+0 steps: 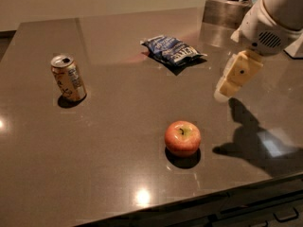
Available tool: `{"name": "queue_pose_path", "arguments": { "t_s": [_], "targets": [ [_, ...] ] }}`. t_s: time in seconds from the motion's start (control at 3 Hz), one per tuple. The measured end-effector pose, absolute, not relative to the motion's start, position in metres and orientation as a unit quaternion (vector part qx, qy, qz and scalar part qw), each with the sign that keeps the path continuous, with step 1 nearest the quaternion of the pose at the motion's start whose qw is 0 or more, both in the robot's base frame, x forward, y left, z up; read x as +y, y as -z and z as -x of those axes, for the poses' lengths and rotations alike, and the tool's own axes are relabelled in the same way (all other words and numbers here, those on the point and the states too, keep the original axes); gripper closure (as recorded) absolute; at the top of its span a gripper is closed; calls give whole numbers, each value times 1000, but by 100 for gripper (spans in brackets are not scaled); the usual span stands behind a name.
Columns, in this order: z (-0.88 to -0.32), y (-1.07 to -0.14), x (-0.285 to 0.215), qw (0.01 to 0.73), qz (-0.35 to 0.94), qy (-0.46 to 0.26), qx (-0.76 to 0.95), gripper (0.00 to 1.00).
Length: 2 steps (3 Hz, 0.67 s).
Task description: Move blue chip bag near orange can
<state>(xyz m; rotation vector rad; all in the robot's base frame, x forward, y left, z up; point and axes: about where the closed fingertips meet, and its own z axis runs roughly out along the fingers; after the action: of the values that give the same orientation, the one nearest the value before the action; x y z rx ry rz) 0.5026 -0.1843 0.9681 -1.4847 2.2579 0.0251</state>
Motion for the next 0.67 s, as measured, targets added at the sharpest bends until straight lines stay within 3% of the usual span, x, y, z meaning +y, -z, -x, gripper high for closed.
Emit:
{"name": "queue_pose_path", "arguments": {
  "t_s": [0.67],
  "targets": [
    [-544, -958, -170, 273, 456, -27, 847, 0]
  ]
}}
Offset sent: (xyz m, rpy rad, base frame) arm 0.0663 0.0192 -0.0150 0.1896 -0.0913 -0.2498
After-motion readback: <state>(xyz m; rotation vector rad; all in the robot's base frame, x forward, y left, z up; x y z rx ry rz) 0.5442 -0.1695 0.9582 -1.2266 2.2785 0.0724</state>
